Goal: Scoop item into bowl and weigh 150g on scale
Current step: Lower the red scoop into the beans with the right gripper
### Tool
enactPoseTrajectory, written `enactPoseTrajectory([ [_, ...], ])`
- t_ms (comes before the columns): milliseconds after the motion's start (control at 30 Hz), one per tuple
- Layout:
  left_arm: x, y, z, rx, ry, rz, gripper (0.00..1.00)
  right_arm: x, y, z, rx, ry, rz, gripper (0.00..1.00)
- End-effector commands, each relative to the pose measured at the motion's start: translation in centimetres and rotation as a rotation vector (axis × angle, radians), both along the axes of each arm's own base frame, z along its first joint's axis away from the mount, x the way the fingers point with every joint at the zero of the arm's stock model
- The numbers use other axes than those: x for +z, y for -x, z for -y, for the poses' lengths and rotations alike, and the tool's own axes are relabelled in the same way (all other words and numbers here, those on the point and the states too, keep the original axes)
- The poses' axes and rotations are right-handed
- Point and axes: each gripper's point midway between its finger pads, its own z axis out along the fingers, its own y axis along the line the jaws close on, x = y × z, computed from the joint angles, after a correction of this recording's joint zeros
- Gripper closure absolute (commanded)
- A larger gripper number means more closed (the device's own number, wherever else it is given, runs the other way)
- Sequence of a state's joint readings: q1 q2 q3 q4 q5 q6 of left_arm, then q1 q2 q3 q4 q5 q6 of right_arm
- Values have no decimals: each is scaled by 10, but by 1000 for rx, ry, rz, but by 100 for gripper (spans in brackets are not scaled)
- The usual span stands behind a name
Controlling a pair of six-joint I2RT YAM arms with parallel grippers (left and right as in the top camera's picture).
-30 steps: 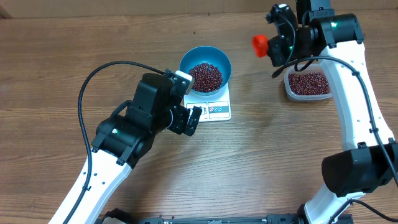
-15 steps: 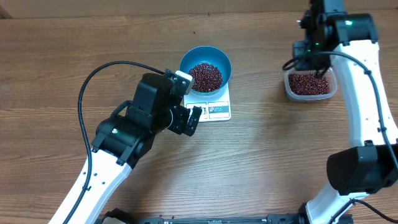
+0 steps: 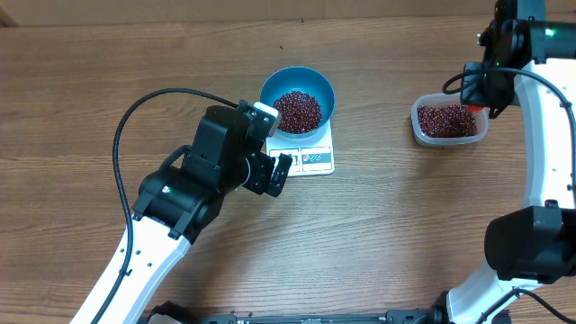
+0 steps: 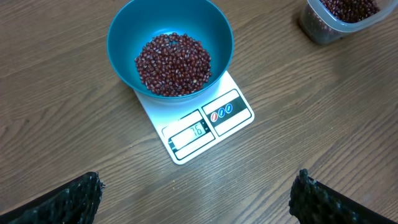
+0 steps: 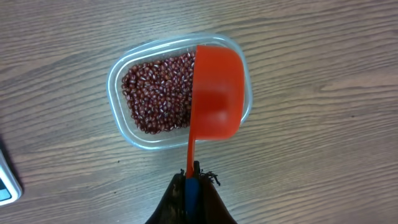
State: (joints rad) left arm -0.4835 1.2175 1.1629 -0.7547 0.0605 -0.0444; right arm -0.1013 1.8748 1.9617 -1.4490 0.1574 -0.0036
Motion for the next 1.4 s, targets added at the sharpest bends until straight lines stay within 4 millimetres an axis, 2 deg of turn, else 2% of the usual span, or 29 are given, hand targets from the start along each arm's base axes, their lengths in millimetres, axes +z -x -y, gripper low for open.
enactPoseTrajectory([
  [0, -5, 0, -1, -16, -13, -4, 1, -12, 5, 1, -5, 4, -20, 96],
  [400, -5, 0, -1, -16, -13, -4, 0, -63, 6, 1, -5, -1, -63, 96],
  [633, -5, 0, -1, -16, -13, -4, 0, -84, 6, 1, 0, 0, -67, 96],
  [967, -5, 0, -1, -16, -13, -4, 0, -94, 10, 0, 15, 1, -86, 96],
  [1233, -5, 0, -1, -16, -13, -4, 0, -99, 10, -14, 91, -70, -89, 96],
  [1367, -5, 0, -1, -16, -13, -4, 0, -99, 10, -15, 96, -75, -88, 96],
])
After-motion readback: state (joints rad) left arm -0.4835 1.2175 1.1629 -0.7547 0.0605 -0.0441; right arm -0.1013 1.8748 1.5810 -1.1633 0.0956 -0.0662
